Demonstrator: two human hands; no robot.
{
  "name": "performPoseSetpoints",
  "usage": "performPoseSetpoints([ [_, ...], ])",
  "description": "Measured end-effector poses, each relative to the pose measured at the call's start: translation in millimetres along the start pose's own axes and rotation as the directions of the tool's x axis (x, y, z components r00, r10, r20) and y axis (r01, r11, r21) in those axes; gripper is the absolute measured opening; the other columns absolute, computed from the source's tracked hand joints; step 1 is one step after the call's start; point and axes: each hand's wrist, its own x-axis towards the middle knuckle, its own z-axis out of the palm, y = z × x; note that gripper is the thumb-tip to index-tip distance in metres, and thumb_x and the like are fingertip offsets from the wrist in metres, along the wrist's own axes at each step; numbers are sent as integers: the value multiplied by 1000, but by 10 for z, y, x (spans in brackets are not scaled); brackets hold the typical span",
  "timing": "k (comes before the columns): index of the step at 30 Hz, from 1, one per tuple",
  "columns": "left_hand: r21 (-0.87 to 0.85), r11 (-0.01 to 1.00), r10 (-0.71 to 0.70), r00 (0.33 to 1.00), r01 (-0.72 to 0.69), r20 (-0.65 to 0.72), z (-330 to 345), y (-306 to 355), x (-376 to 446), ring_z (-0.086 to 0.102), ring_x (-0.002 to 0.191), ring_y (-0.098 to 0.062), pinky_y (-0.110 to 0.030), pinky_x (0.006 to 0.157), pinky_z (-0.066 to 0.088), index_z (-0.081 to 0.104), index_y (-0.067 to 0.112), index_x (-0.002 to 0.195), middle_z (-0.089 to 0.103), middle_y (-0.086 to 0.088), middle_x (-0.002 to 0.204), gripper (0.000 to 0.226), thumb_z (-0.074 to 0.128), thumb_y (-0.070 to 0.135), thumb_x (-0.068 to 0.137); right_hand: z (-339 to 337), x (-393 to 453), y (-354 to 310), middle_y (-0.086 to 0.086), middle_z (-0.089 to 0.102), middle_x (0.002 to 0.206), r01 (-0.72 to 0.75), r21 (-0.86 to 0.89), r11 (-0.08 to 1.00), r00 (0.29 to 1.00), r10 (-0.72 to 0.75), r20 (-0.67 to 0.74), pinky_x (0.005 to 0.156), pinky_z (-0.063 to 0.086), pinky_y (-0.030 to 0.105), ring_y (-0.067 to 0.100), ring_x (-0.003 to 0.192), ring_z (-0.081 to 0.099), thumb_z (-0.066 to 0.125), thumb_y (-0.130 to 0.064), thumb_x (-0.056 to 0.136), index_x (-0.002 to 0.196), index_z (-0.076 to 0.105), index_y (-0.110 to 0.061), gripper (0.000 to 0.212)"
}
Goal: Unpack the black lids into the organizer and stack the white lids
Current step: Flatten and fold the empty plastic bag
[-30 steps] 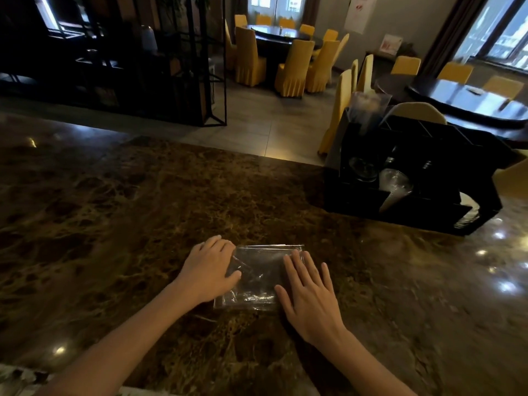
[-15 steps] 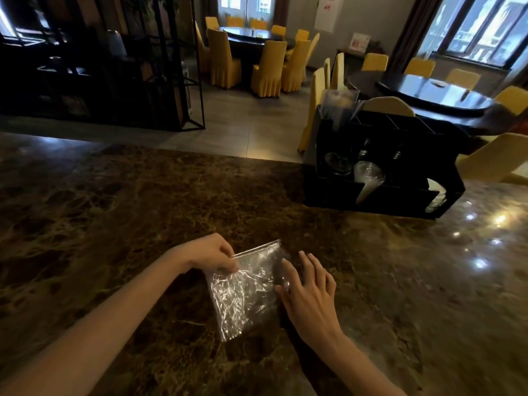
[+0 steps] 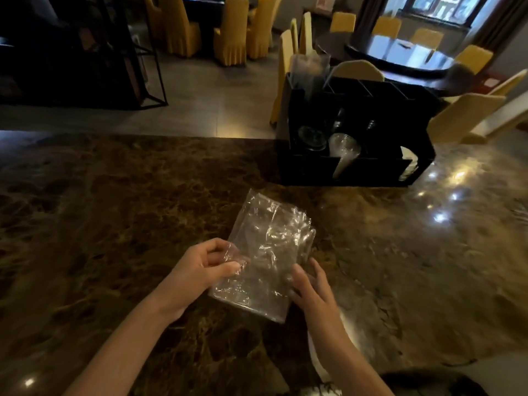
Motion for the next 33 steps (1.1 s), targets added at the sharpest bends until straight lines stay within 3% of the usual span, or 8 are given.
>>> performPoseSetpoints([
  [3,9,1000,17,996,-18,82,189,-24,46,73,105,-24,-38,90,59,68,24,113,76,-6,114,33,79,12,84,-61,-23,16,-22,71,124,40,52,998,999,-40,-3,77,60,17,-2,107,70,71,-67,84,148,39,-49,74],
  [5,48,999,16,988,-23,151,315,-32,87,72,107,-20,-36,89,60,68,30,114,75,-2,116,38,80,12,82,-141,-65,21,-14,69,132,65,72,995,998,-65,-1,86,61,26,6,115,69,70,-68,84,143,46,-52,66],
  [8,119,992,16,974,-44,227,510,-42,145,70,110,-12,-32,90,59,68,39,113,74,6,119,45,84,15,79,-280,-159,30,-13,68,134,120,33,992,993,-120,-5,92,58,25,8,121,66,67,-62,90,132,52,-61,44],
  [13,119,992,-3,959,-32,285,868,-99,206,73,104,-12,-25,88,58,69,34,113,75,5,115,44,85,14,77,-602,-344,95,-9,70,130,145,-2,989,977,-143,-159,107,53,43,11,123,65,61,-33,100,137,56,-45,39],
  [17,108,994,-50,953,19,299,1231,-143,232,74,102,-13,-19,84,57,67,22,116,77,4,111,40,82,17,80,-973,-518,117,3,76,114,134,-3,991,941,-128,-314,101,55,51,21,110,72,65,-28,100,138,58,-28,39],
  [22,164,986,-99,921,38,377,1851,-186,229,75,97,-18,-24,80,60,67,19,116,77,-6,106,36,78,13,83,-1592,-793,243,4,76,110,124,76,989,892,-78,-446,86,62,43,24,103,73,71,-34,94,127,65,-37,34],
  [25,182,982,-127,896,53,426,2325,-253,206,76,95,-21,-27,78,61,67,15,114,78,-7,104,33,76,8,84,-1999,-1026,380,2,77,102,157,115,981,855,-76,-513,77,60,27,17,96,75,74,-30,91,122,68,-35,32],
  [33,279,958,-188,872,63,451,3652,-766,-15,76,88,-18,-20,69,58,71,16,108,78,-4,95,36,81,17,73,-3171,-1684,1094,3,81,100,126,348,929,755,138,-641,76,59,18,15,97,77,73,-13,93,110,75,-20,19],
])
